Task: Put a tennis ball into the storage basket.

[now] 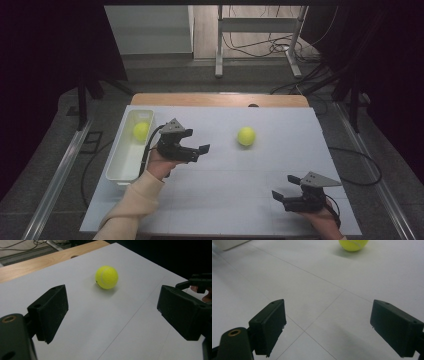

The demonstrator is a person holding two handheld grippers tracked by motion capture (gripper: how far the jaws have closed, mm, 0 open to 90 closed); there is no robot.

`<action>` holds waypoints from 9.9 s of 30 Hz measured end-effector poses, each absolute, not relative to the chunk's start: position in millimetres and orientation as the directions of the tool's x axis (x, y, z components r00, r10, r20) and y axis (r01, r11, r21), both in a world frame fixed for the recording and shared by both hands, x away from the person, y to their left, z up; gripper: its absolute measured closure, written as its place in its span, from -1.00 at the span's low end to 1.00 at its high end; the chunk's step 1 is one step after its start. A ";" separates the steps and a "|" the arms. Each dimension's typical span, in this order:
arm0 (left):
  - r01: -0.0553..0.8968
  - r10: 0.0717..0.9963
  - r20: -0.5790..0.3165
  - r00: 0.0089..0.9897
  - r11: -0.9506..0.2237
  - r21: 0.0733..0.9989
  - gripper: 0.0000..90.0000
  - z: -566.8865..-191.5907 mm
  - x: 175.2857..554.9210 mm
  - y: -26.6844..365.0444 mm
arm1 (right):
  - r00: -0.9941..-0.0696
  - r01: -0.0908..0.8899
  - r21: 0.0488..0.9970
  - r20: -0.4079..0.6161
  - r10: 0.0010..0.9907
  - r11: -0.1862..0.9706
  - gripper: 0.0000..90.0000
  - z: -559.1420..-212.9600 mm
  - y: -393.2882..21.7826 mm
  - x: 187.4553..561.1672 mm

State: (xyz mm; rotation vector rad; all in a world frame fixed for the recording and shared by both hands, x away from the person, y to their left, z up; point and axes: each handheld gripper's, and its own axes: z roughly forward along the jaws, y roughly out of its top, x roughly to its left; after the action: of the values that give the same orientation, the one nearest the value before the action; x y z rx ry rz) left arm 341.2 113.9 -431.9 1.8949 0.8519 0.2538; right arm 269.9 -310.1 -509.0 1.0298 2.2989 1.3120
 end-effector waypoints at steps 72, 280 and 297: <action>0.525 0.656 -0.169 0.735 -0.394 0.755 -0.75 -471.2 407.3 34.8 | -0.695 0.436 0.840 0.086 0.714 0.324 -0.70 -508.8 -309.4 270.6; 0.502 0.636 -0.200 0.746 -0.338 0.796 -0.39 -467.2 417.0 26.8 | -0.685 0.446 0.838 0.092 0.722 0.316 -0.70 -509.4 -314.3 268.4; 0.504 0.645 -0.207 0.735 -0.317 0.803 -0.39 -466.9 410.1 39.2 | -0.685 0.447 0.837 0.093 0.723 0.316 -0.70 -509.6 -314.5 268.9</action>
State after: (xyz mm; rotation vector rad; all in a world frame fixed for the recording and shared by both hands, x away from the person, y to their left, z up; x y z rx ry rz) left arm 410.1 39.2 -466.9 1.9853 0.8744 0.1870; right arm 268.9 -314.5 -509.6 1.0538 2.2879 1.3068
